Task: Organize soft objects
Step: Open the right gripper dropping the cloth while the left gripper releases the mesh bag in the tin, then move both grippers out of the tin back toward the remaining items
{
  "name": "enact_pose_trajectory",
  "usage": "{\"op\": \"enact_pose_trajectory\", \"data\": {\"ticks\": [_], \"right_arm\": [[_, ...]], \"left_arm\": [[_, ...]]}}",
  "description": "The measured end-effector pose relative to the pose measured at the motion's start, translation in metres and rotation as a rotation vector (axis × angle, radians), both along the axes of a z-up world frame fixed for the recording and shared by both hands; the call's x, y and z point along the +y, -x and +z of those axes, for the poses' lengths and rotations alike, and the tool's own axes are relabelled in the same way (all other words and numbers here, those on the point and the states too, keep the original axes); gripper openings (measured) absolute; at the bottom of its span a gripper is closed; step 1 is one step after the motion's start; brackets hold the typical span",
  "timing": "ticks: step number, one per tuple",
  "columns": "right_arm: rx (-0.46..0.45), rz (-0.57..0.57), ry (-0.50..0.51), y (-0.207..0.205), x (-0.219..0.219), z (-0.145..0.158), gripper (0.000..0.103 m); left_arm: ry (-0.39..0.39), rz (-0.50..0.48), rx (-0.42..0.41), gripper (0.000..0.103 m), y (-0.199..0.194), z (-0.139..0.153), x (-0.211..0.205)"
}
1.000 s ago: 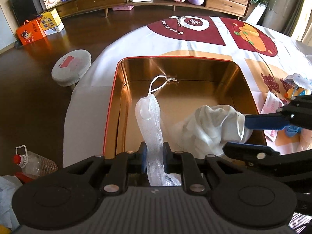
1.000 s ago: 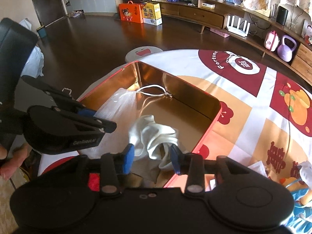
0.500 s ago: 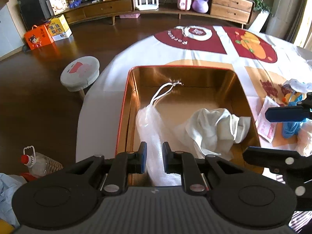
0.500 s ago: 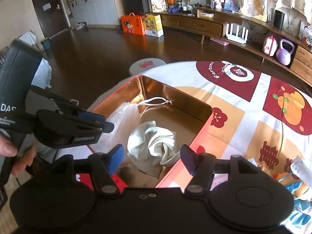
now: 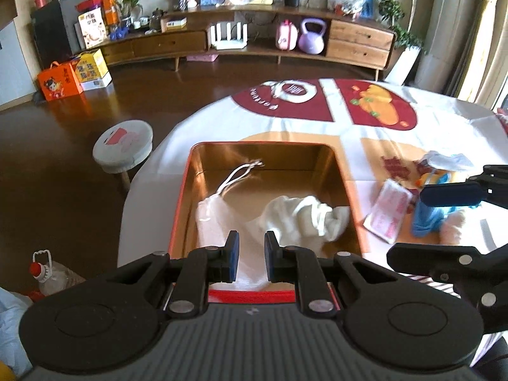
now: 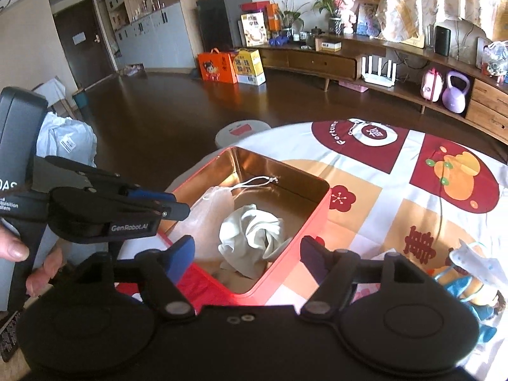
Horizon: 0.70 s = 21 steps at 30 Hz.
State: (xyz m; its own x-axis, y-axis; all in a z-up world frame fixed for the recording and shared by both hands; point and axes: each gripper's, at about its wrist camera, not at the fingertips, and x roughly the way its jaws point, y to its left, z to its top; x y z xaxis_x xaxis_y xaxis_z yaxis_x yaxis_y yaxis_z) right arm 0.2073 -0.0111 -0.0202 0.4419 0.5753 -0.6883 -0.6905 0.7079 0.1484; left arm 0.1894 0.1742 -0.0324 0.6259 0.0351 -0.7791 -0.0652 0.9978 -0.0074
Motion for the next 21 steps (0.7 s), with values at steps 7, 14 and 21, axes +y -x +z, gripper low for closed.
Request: {"op": "enact_pose_trajectory", "data": {"ticks": [7, 14, 21], "right_arm": [[-0.02, -0.044, -0.04, 0.014, -0.03, 0.008, 0.077], [-0.045, -0.108, -0.075, 0.028, -0.062, 0.013, 0.079], [-0.088, -0.148, -0.11, 0.048, -0.095, 0.018, 0.083]], "left_arm": [[0.033, -0.017, -0.043, 0.016, 0.019, 0.013, -0.021], [0.064, -0.033, -0.086, 0.016, 0.036, 0.021, -0.045], [0.112, -0.052, -0.154, 0.082, 0.058, 0.03, -0.071]]}}
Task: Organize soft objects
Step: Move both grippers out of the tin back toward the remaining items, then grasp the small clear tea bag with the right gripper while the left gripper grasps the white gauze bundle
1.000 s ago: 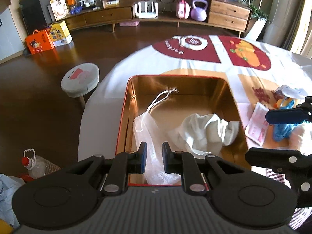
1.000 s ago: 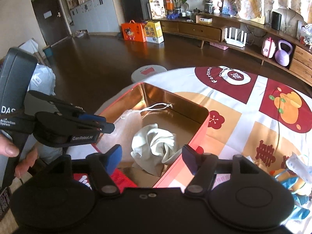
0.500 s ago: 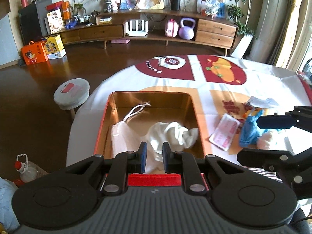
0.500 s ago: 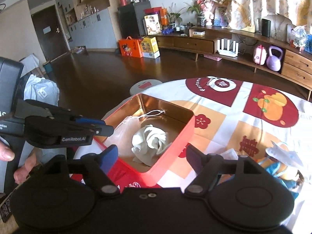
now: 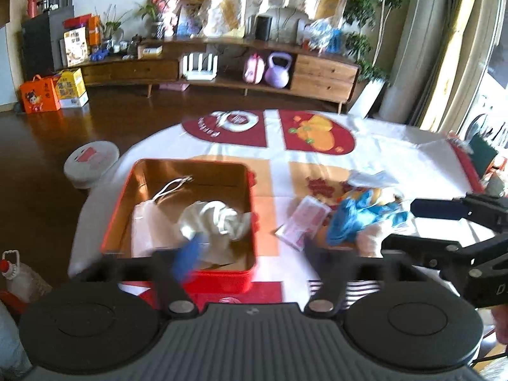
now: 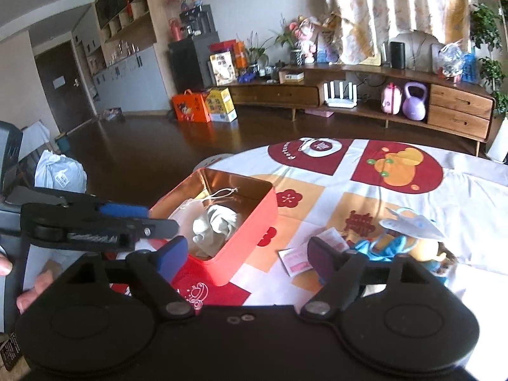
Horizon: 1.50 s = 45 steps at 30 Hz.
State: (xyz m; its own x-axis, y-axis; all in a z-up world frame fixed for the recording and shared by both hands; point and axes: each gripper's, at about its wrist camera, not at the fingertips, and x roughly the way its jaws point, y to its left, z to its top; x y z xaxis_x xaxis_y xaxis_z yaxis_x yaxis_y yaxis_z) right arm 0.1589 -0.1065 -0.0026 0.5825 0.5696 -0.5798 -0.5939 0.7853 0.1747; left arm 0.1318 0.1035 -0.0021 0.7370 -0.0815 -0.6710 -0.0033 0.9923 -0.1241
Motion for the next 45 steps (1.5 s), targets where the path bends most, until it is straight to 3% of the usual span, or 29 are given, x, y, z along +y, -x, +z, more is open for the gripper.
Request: {"op": "enact_pose_trajectory", "data": {"ticks": [16, 19, 24, 28, 33, 37, 45], "right_arm": [[-0.073, -0.112, -0.004, 0.037, -0.075, -0.002, 0.1], [-0.078, -0.123, 0.001, 0.04, -0.088, -0.007, 0.102], [-0.062, -0.144, 0.012, 0.038, -0.105, -0.016, 0.102], [-0.048, -0.173, 0.018, 0.031, -0.119, -0.024, 0.102], [-0.037, -0.187, 0.031, 0.021, -0.133, -0.032, 0.102], [-0.02, -0.155, 0.082, 0.018, -0.129, -0.047, 0.102], [0.034, -0.117, 0.128, 0.003, -0.115, -0.08, 0.1]], "left_arm": [[0.071, -0.085, -0.051, 0.085, 0.022, -0.003, -0.067], [0.062, -0.087, -0.063, 0.095, 0.024, -0.006, -0.079], [0.086, -0.119, -0.058, 0.102, 0.021, -0.016, -0.094], [0.052, -0.115, -0.085, 0.103, 0.02, -0.024, -0.108], [0.084, -0.15, -0.064, 0.103, 0.01, -0.032, -0.116], [0.095, -0.146, -0.048, 0.103, -0.004, -0.04, -0.12], [0.041, -0.173, -0.011, 0.103, -0.031, -0.062, -0.142]]}}
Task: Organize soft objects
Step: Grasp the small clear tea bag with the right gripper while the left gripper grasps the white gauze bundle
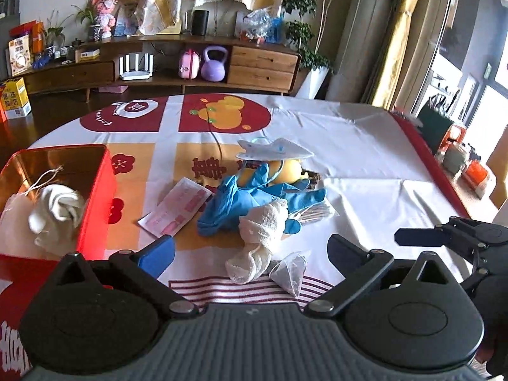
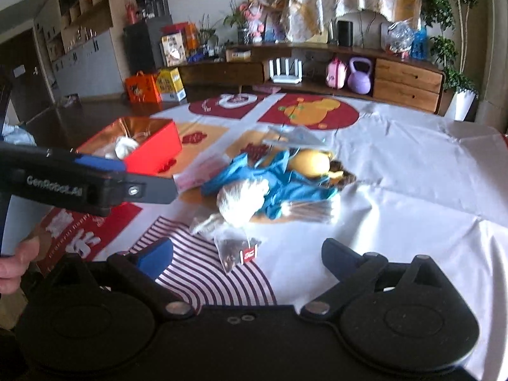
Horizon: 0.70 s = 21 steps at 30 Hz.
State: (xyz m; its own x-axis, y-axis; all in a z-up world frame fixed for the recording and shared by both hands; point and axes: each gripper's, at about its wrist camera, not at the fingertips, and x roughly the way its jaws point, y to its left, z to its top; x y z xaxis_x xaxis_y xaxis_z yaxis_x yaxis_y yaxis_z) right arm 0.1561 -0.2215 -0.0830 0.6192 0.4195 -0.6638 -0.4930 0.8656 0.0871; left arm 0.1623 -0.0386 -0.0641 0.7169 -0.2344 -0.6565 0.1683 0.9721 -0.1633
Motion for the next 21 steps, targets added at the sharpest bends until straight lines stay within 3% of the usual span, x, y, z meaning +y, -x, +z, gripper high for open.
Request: {"op": "enact_pose_trajectory", "data": {"ticks": [6, 14, 21], "right_arm": [[0.042, 0.033, 0.009, -0.013, 0.009, -0.018, 0.093], [0.072, 0.051, 0.029, -0.028, 0.019, -0.034, 0.087], [0.099, 0.053, 0.033, -0.038, 0.023, -0.047, 0.079]], "left_arm": [[-0.06, 0.024, 0.015, 0.103, -0.024, -0.018, -0.01], [-0.028, 0.02, 0.095, 0.103, -0.055, -0.044, -0.013], [-0.042, -0.018, 0.105, 0.102, -0.069, -0.053, -0.024]]}}
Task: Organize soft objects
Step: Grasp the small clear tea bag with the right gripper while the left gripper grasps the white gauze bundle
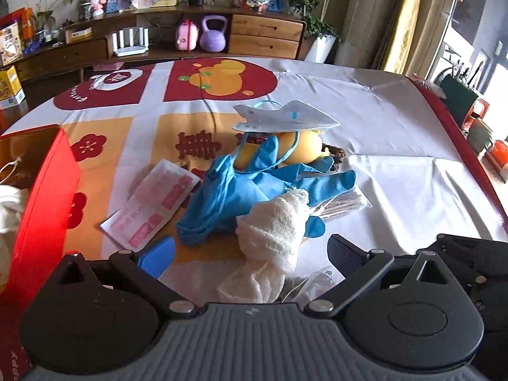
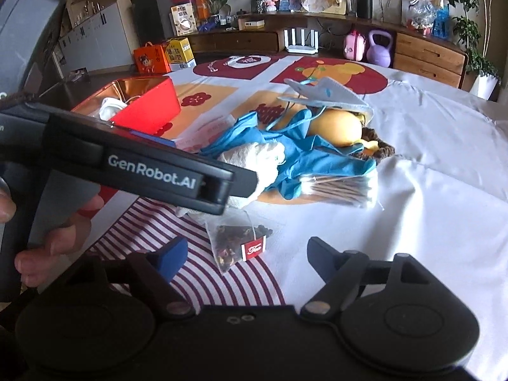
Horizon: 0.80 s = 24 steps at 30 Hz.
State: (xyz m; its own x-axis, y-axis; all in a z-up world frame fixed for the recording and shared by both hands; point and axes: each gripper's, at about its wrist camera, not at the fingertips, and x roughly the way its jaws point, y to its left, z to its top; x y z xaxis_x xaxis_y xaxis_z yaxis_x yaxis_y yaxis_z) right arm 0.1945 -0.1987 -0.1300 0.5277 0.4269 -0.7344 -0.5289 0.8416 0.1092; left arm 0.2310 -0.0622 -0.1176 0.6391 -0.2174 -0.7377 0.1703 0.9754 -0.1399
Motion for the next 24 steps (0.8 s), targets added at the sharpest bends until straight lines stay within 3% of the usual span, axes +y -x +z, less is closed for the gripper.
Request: {"op": "enact_pose_trajectory", "data": {"ticks": [4, 11, 17, 24], "right_arm": [[0.0, 0.009, 0.006, -0.004, 0.005, -0.004, 0.073], [0.0, 0.016, 0.017, -0.008, 0.01, -0.01, 0.064], [-0.021, 0.029, 0.035, -0.006, 0.012, -0.01, 0.049], [-0.042, 0.033, 0.06, -0.003, 0.015, -0.009, 0.03]], "left_arm": [[-0.002, -0.017, 0.006, 0.101, -0.006, -0.005, -0.004], [0.002, -0.047, 0.028, 0.068, -0.013, -0.012, -0.009], [0.028, -0.059, 0.038, 0.042, -0.014, -0.015, -0.009], [0.024, -0.047, 0.027, 0.035, -0.013, -0.012, -0.006]]}}
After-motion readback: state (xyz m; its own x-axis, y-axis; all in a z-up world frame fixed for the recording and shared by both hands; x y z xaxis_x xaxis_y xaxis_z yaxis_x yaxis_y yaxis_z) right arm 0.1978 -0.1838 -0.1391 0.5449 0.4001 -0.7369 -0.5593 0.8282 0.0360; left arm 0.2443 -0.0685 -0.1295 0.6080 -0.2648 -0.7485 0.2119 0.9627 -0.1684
